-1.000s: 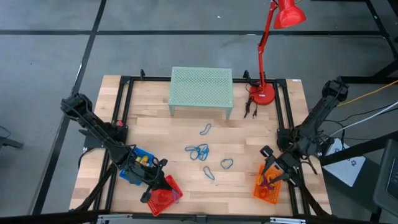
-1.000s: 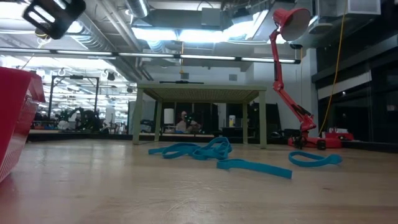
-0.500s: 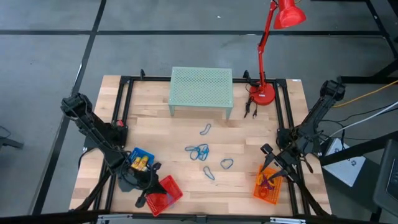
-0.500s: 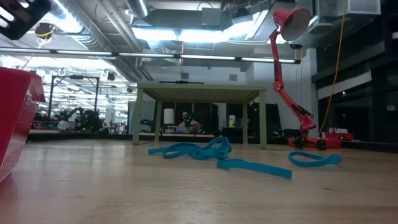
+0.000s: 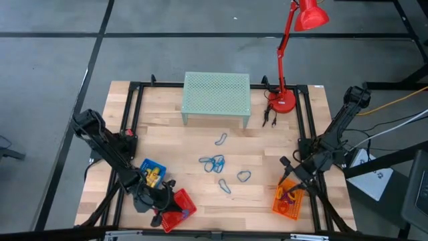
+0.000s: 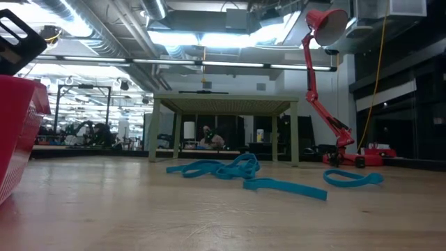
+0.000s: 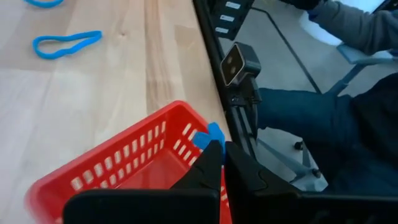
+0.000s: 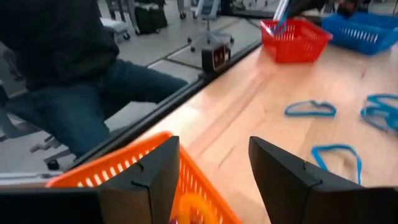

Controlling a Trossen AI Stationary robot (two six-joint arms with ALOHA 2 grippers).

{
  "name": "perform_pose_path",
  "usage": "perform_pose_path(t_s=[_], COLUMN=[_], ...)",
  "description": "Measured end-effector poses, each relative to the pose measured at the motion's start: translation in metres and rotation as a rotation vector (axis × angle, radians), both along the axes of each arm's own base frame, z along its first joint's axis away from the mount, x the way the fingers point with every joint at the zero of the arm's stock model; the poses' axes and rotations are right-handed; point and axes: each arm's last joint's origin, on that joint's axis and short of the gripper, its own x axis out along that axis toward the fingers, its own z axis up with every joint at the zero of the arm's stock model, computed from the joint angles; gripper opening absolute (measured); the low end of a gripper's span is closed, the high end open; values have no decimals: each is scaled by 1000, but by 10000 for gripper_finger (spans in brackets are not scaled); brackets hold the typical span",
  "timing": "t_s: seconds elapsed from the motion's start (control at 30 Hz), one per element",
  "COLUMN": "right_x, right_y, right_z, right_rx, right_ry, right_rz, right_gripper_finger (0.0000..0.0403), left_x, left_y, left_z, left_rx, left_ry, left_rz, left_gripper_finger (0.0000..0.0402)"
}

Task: Pick & Place Office Desk Supplies
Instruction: Put the blue rubber band into the red bin

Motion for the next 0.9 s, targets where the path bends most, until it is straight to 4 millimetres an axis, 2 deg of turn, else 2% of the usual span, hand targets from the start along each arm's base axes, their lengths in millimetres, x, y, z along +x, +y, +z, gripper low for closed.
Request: perform_pose_path(t_s=[0.27,0.47,0.53,0.67,0.9], right_x=[-5,-6,-8,-17,-19], right_y=[-6,-20,-22,-25,-28], right_z=[24,27,33,45,38], right_rx=[88,34,64,201,190], right_ry=[-224,-289,-336,-419,-356], right_rz=[65,-177,-141,48,40], right_gripper_finger=[194,194,194,194,194], left_x=[3,4,4,5,6], left_y=[-4,-5,-5,-5,-4], left_z=[-7,-5,-4,-4,-8], left_rx=[21,26,27,47,-12], left_ry=[-33,-60,-65,-84,-14], left_rz=[-20,-32,-34,-46,-47], left_gripper_finger=[4,4,4,4,4])
